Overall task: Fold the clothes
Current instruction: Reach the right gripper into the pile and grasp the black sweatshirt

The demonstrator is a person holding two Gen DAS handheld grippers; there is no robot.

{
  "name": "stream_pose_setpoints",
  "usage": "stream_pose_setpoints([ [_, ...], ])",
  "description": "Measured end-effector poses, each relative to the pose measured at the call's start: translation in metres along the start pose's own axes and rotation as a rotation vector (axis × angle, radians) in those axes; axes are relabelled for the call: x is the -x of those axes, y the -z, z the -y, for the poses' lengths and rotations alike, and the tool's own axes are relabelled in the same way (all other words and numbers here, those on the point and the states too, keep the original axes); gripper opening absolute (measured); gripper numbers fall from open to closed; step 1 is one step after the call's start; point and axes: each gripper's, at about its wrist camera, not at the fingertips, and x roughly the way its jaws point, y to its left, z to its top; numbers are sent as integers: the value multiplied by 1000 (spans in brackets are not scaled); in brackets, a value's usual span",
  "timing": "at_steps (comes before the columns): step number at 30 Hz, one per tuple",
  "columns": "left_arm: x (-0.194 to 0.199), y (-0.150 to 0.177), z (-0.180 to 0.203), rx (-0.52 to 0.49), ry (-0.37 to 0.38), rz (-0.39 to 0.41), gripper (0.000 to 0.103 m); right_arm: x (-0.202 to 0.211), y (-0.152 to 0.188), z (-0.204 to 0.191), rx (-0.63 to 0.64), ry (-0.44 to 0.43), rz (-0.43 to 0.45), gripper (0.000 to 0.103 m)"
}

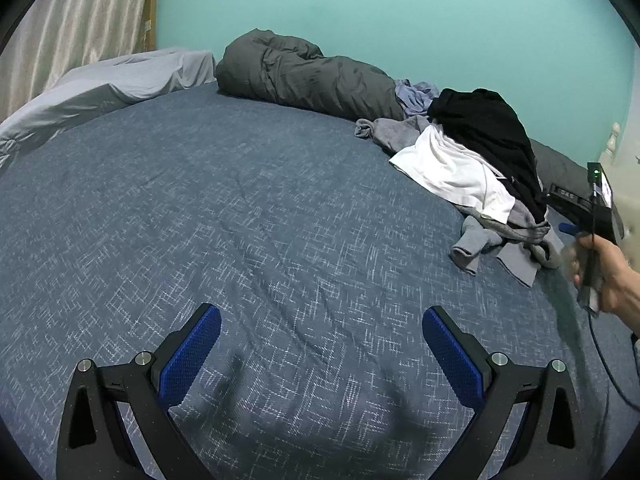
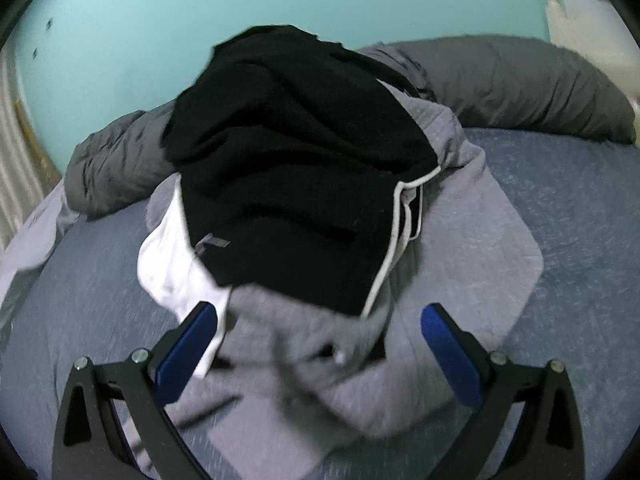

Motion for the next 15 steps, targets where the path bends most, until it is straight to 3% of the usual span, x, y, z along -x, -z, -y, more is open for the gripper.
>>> stream_pose_setpoints([
  [1,-1,1,-1,1,0,-1,103,-1,-1,-2,8,-9,1,88],
  [3,-3,2,-3,0,0,-8,103,2,-2,-10,38,-29,6,65],
  [4,-5,2,-4,-1,0,-13,103,3,-2,-14,53,-39,9,60],
  [5,-6,3,-5,-1,-1,-17,103,5,-3,-18,68,-49,11,47],
  [6,-6,3,-6,2,-2,-18,103,6,-3,-22,83,-58,14,23],
  [7,-6,3,-7,4,-2,-19,103,7,-3,-26,99,-68,16,10],
  [9,-5,2,-8,6,1,-17,103,10,-4,-34,129,-88,22,3],
  [12,-2,2,-7,3,3,-9,103,14,-5,-45,174,-118,29,0],
  [15,0,4,-7,11,16,-13,103,10,-5,-29,112,-81,1,0],
])
